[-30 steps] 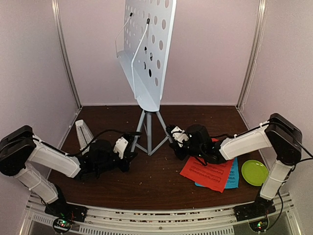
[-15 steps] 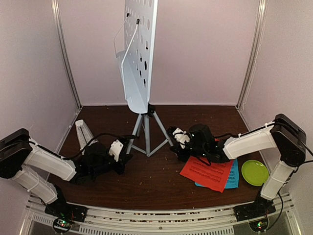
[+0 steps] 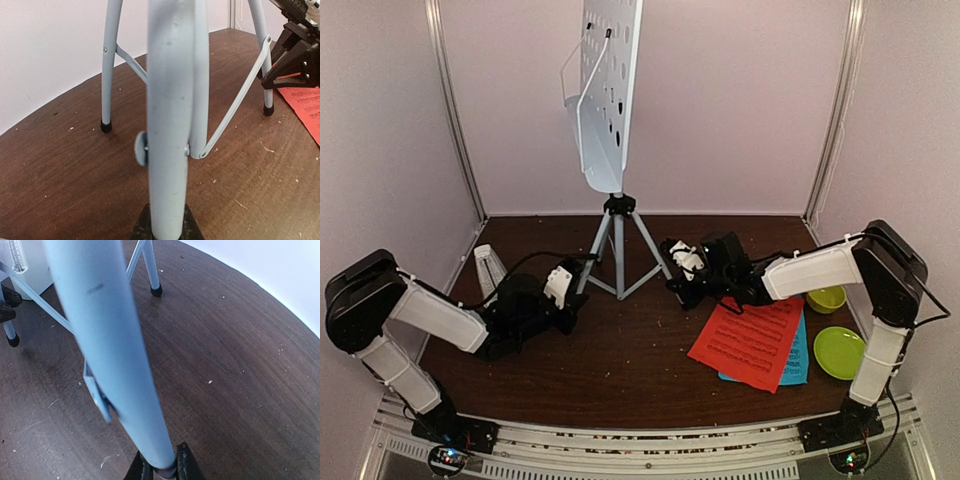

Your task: Set up the instrument practice props

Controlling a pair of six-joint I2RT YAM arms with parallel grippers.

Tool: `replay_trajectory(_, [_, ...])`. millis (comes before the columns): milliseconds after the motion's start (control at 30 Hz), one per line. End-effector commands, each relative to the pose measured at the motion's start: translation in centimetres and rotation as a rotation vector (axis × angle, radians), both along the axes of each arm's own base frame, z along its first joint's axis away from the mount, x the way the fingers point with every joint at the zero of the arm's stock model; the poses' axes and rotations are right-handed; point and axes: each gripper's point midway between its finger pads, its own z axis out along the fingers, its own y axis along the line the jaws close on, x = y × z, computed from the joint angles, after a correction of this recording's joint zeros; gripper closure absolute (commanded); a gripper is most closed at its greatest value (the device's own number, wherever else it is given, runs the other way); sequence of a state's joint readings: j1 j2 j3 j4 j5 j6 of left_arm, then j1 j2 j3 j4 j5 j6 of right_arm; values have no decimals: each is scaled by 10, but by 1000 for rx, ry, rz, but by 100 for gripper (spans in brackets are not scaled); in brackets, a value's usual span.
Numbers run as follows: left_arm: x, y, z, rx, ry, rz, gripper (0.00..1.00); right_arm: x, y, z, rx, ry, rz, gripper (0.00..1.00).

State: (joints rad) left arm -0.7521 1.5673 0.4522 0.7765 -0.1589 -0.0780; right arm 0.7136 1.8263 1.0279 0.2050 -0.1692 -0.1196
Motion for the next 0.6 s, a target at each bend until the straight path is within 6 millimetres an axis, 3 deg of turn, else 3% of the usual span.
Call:
replay_trajectory(0, [-6,78,-25,74,65,262,100,19,-108,-26,-51,100,-380,100])
replay_trajectory(200, [-5,101,-27,66,83,331,100,33,-130,-29,-53,167,-503,100])
replay_trajectory(400, [0,110,-42,91,126,397,100,30,-147,-23,-53,136,-576,100])
replay_trajectory(467, [-1,91,-47,98,151,300,100,31,-141,-23,-42,135,-554,100])
replay_trajectory(567, [-5,53,-45,84,121,156,100,27,-100,-16,-29,79,-416,100])
